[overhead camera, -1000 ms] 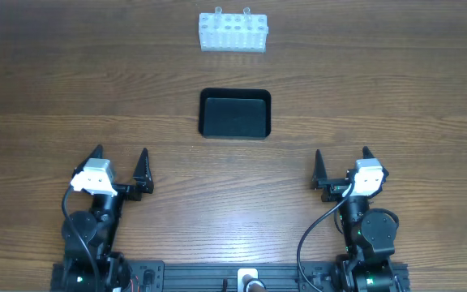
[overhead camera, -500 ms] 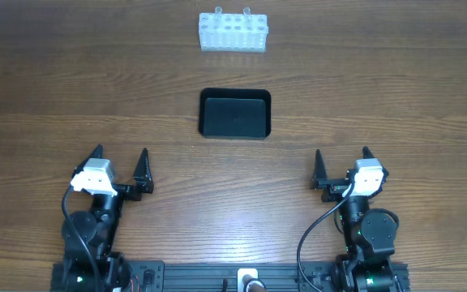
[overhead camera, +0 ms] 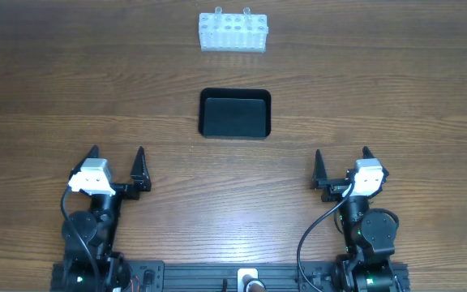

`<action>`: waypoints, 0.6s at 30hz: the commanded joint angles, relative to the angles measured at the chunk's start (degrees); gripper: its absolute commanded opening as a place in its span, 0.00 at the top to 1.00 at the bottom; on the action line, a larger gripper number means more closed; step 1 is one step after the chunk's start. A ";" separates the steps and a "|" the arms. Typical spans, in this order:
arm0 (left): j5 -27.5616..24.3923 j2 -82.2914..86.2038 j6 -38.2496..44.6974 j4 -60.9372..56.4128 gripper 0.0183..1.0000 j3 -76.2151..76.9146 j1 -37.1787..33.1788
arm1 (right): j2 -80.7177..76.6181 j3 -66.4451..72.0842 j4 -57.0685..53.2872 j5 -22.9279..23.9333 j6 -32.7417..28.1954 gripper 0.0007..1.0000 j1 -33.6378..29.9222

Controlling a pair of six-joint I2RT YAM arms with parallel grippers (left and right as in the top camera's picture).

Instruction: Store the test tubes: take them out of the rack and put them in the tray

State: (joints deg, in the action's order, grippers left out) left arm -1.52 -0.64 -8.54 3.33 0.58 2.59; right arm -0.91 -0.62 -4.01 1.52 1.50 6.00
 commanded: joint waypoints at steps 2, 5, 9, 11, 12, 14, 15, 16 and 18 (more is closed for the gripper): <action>0.55 -5.38 0.37 -8.07 0.00 -0.24 -0.15 | 0.48 0.33 -0.09 0.72 0.13 0.01 0.31; 0.42 -13.88 0.35 -18.47 0.00 -0.24 -0.11 | 0.48 0.33 -0.11 0.70 0.13 0.01 0.31; -0.42 -24.55 0.39 -31.85 0.00 0.22 -0.09 | 0.48 0.33 -0.11 0.70 0.13 0.01 0.31; -1.09 -29.73 0.37 -36.15 0.00 1.66 -0.09 | 0.48 0.33 -0.11 0.70 0.13 0.01 0.31; -1.55 -32.02 0.39 -37.20 0.00 2.75 -0.09 | 0.48 0.33 -0.09 0.70 0.13 0.01 0.31; -2.73 -36.81 0.39 -37.64 0.00 6.10 -0.09 | 0.48 0.33 -0.09 0.72 0.13 0.01 0.31; -3.23 -39.06 0.39 -37.66 0.00 7.87 -0.09 | 0.48 0.33 -0.09 0.70 0.13 0.01 0.31; -3.69 -41.64 0.37 -37.64 0.00 10.03 0.04 | 0.48 0.33 -0.09 0.70 0.13 0.01 0.31; -3.80 -46.29 0.39 -37.66 0.00 14.10 0.96 | 0.48 0.33 -0.11 0.70 0.13 0.01 0.31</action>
State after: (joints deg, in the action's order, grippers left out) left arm -3.33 -42.11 -8.58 -33.67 8.32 2.74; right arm -0.91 -0.62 -4.03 1.72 1.52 6.00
